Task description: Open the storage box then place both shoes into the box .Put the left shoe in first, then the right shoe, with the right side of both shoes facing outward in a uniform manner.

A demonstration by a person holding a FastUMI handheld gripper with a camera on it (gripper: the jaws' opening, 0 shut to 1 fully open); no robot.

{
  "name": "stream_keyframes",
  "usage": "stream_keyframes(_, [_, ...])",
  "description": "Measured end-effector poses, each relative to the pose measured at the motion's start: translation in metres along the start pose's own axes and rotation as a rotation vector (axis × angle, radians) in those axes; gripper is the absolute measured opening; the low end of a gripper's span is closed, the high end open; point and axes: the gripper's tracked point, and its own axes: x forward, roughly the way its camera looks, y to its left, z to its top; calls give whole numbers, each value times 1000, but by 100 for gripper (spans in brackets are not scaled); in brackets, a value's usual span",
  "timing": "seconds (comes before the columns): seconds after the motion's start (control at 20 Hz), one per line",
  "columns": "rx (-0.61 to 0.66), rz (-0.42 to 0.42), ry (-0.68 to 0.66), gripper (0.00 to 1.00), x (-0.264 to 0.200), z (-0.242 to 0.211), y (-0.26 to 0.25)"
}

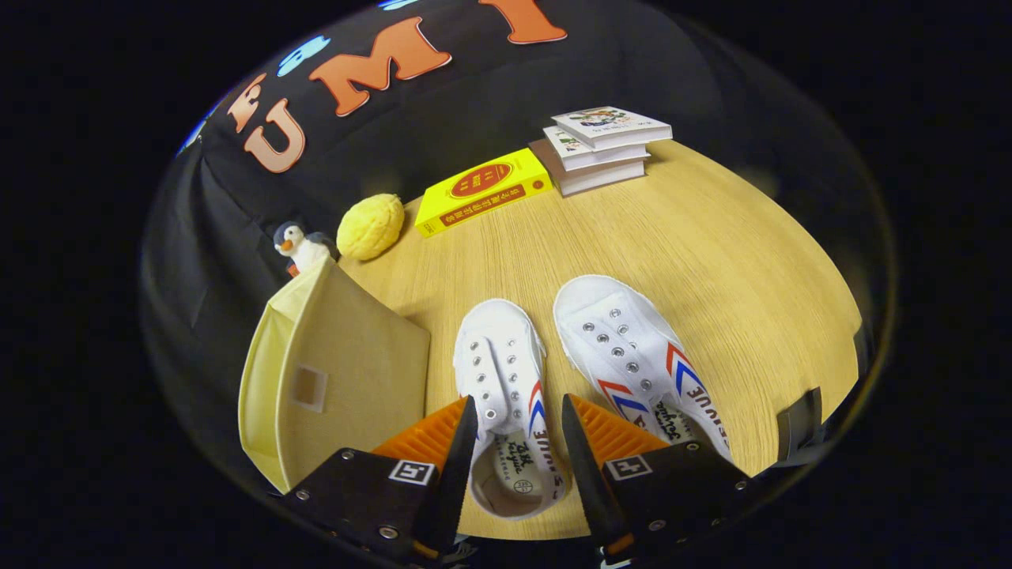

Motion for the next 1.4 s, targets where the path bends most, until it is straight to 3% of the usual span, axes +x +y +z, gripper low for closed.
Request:
stream_keyframes(0.3, [-66,-20,111,63,27,-21,-12])
stream_keyframes(0.6, [-150,32,190,28,42,-25,2])
stream_keyframes(0.8, [-158,62,116,24,42,-22,1])
stream_keyframes(0.85, [-127,84,86,22,41,-21,1])
stream_keyframes(1.0, [113,156,72,0,38,-20,3])
stream_keyframes(1.4, [247,254,-63,0,-13,38,39])
